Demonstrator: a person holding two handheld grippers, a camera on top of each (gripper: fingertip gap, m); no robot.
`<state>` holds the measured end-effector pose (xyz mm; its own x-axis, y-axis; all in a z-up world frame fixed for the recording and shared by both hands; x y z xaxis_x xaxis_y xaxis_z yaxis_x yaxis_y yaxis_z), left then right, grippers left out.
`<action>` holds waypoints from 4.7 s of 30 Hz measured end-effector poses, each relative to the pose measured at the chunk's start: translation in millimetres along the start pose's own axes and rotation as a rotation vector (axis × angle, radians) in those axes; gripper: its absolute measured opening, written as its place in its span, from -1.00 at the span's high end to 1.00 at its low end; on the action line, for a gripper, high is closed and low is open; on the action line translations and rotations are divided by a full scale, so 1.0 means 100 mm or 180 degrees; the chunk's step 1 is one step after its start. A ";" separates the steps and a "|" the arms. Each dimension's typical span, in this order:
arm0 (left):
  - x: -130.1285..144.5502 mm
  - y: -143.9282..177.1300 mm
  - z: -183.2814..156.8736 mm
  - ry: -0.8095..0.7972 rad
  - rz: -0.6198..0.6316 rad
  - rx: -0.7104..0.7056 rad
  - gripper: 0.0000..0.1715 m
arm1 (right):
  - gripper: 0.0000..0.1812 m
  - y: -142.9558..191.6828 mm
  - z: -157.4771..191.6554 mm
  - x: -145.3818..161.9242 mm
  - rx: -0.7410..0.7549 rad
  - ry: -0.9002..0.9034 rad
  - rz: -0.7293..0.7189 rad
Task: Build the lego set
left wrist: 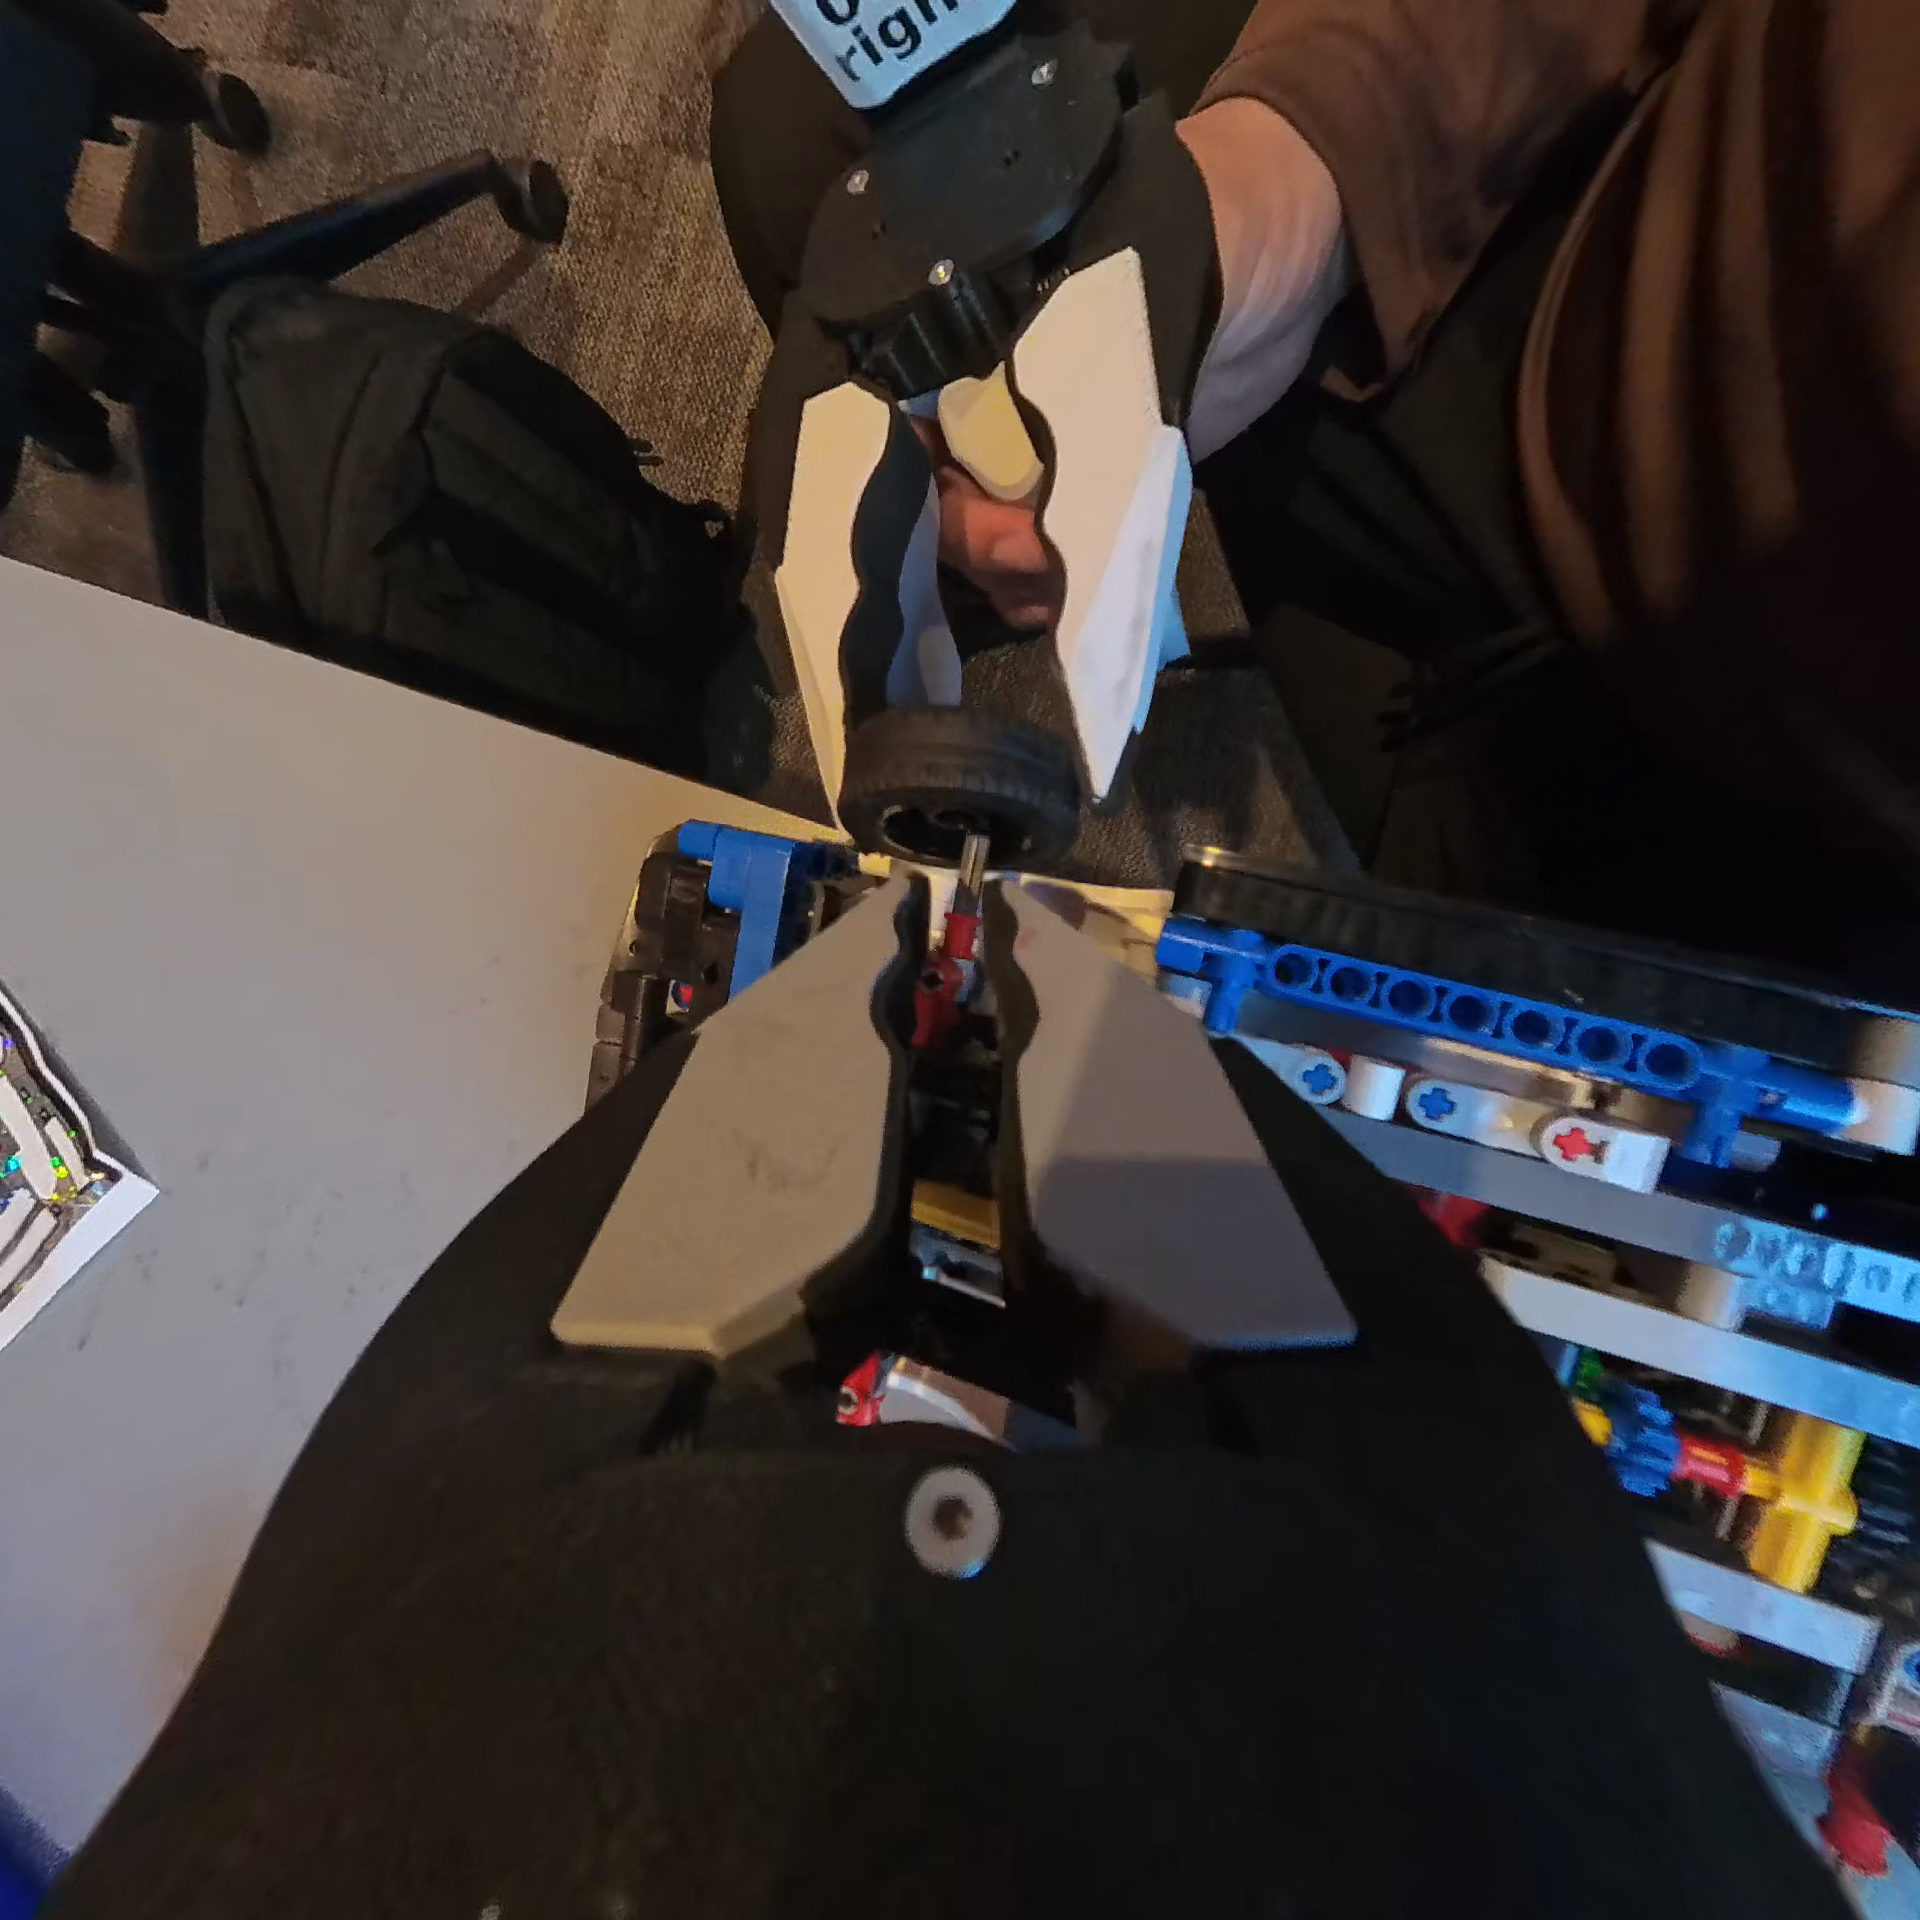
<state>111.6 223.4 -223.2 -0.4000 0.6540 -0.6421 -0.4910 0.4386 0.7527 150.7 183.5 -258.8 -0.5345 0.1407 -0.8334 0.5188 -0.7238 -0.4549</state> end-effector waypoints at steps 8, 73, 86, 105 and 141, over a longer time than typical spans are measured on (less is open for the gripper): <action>0.02 -0.01 -0.01 -0.0069 0.0032 -0.0034 0.96 | 0.56 -0.01 0.03 0.01 -0.0043 -0.0101 0.0025; 0.08 0.06 0.08 -0.0055 -0.0180 -0.0243 1.00 | 0.56 -0.13 -0.09 0.01 0.0193 -0.0234 0.0393; 0.14 0.12 0.11 0.0124 -0.0302 -0.0280 1.00 | 0.56 -0.22 -0.12 0.00 0.0224 0.0613 0.1061; 0.22 0.18 0.09 0.0431 -0.0318 -0.0226 1.00 | 0.56 -0.34 -0.12 0.01 0.0028 0.0300 0.1843; 0.31 0.24 0.11 0.0696 -0.0411 -0.0192 1.00 | 0.54 -0.41 -0.19 0.06 0.0195 0.0593 0.1073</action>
<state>95.9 260.9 -223.5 -0.4857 0.4434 -0.7534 -0.5914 0.4680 0.6567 138.6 226.3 -251.4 -0.2076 0.0042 -0.9782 0.6010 -0.7885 -0.1310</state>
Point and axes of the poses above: each gripper's, where its closed fingertips meet, y back along the fingers, x out of its underside, z = x × y across the jaws, the point moved 4 cm from there along y, back along the fingers, and after that the axes turned 11 degrees about -z, right-handed, at the moved point
